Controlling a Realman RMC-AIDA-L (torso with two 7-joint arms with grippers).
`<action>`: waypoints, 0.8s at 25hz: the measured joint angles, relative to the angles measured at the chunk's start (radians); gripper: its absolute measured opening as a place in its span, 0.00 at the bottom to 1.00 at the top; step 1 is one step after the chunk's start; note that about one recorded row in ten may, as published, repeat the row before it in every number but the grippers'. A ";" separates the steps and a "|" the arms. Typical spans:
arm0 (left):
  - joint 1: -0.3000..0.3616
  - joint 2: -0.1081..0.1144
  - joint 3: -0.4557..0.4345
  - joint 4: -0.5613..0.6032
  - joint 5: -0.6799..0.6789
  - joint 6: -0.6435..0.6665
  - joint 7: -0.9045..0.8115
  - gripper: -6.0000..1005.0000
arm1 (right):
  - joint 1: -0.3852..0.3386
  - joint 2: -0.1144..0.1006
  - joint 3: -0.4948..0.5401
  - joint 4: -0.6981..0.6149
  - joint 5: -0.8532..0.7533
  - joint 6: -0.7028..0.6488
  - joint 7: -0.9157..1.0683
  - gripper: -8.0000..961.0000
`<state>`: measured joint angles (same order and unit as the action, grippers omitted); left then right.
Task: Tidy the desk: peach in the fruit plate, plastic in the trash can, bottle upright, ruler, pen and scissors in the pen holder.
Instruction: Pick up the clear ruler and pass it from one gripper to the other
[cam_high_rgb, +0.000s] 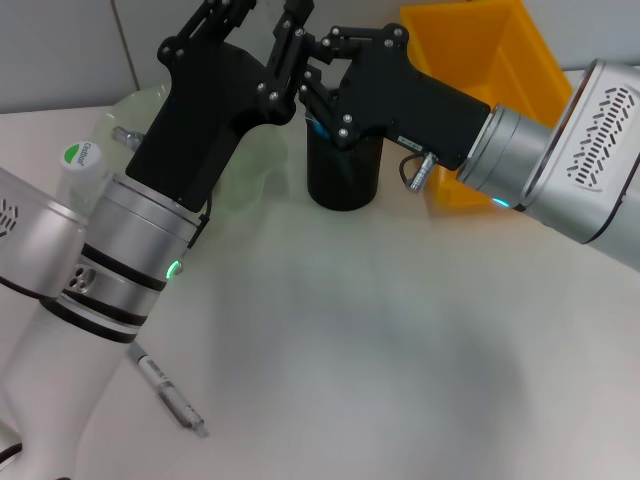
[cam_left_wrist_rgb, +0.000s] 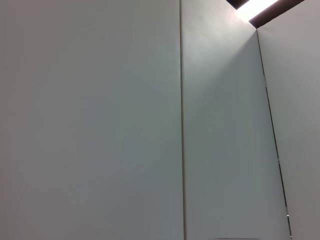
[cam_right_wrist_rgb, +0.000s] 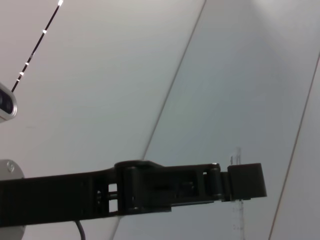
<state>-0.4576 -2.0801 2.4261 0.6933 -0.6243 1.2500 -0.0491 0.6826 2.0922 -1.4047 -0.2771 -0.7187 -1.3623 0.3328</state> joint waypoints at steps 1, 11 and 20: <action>0.000 0.000 0.000 0.000 0.000 0.000 0.000 0.40 | 0.000 0.000 -0.002 0.000 0.001 0.000 0.000 0.16; -0.001 0.000 0.001 -0.001 0.000 -0.001 0.000 0.40 | 0.002 0.000 -0.011 -0.002 0.004 0.000 -0.001 0.16; -0.002 0.000 0.011 -0.002 -0.002 -0.002 0.000 0.40 | 0.002 0.000 -0.011 -0.002 0.004 0.000 -0.002 0.13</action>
<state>-0.4592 -2.0800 2.4369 0.6918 -0.6259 1.2485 -0.0491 0.6842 2.0922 -1.4158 -0.2792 -0.7146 -1.3621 0.3313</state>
